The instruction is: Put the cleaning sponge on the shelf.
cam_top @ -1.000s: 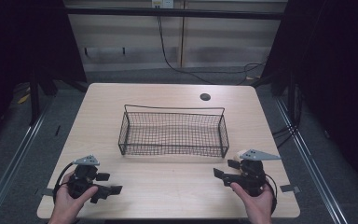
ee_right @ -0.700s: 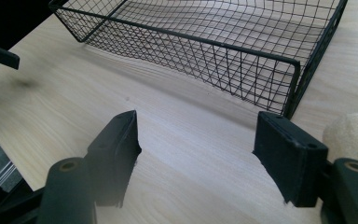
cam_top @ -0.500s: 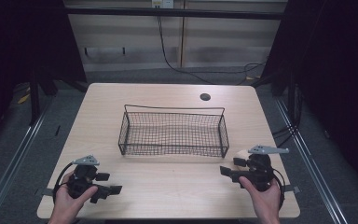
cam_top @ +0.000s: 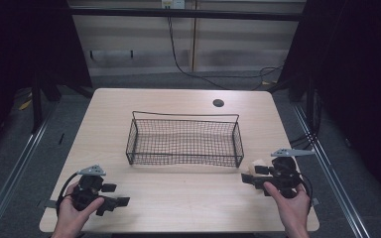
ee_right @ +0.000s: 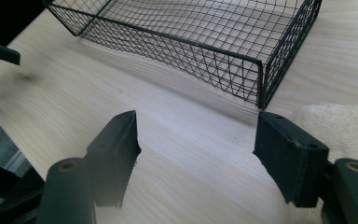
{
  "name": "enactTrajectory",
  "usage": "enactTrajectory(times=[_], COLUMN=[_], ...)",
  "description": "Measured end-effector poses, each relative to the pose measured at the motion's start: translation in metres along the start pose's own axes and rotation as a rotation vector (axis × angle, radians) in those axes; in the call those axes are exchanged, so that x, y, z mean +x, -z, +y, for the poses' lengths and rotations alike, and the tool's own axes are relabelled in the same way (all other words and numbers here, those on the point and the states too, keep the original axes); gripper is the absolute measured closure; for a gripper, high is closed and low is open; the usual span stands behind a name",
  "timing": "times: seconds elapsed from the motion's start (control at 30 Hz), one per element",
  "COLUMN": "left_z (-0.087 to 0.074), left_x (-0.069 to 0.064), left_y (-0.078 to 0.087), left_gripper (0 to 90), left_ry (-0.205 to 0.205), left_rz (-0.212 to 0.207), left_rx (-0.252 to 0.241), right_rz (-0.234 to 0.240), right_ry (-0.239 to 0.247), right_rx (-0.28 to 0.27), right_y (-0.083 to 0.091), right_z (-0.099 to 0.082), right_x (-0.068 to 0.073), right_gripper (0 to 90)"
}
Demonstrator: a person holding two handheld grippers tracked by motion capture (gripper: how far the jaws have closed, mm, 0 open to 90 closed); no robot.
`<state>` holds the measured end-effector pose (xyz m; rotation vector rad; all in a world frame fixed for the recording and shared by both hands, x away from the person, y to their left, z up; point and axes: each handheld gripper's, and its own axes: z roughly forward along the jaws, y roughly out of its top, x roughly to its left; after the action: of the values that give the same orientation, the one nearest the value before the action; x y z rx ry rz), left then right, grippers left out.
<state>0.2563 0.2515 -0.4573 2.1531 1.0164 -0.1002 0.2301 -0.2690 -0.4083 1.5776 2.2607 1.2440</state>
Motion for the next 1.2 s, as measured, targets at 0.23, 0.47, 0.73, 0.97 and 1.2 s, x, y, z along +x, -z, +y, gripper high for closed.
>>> enactTrajectory(times=[0.23, 0.47, 0.73, 0.97, 1.2], left_z=[0.000, 0.000, 0.000, 0.000, -0.001], left_x=[0.000, 0.000, 0.000, 0.000, 0.000], left_y=[0.000, 0.000, -0.001, -0.001, -0.002], left_gripper=[19.0, 18.9, 18.9, 18.9, 18.9], left_ry=[0.002, 0.002, 0.006, 0.001, 0.005], left_rz=[0.004, 0.007, 0.005, 0.004, 0.001], left_rx=[-0.003, 0.000, 0.000, 0.002, 0.008], right_rz=[-0.006, -0.021, -0.012, -0.009, -0.010], right_ry=[0.006, -0.010, -0.052, -0.063, -0.060], right_rx=[0.064, 0.111, 0.171, 0.229, 0.275], right_y=[0.001, 0.005, 0.004, 0.000, -0.006], right_z=[0.009, 0.016, 0.027, 0.038, 0.046], right_x=[-0.007, -0.017, -0.031, -0.036, -0.040], right_gripper=[23.1, 20.7, 14.7, 16.0, 17.3])
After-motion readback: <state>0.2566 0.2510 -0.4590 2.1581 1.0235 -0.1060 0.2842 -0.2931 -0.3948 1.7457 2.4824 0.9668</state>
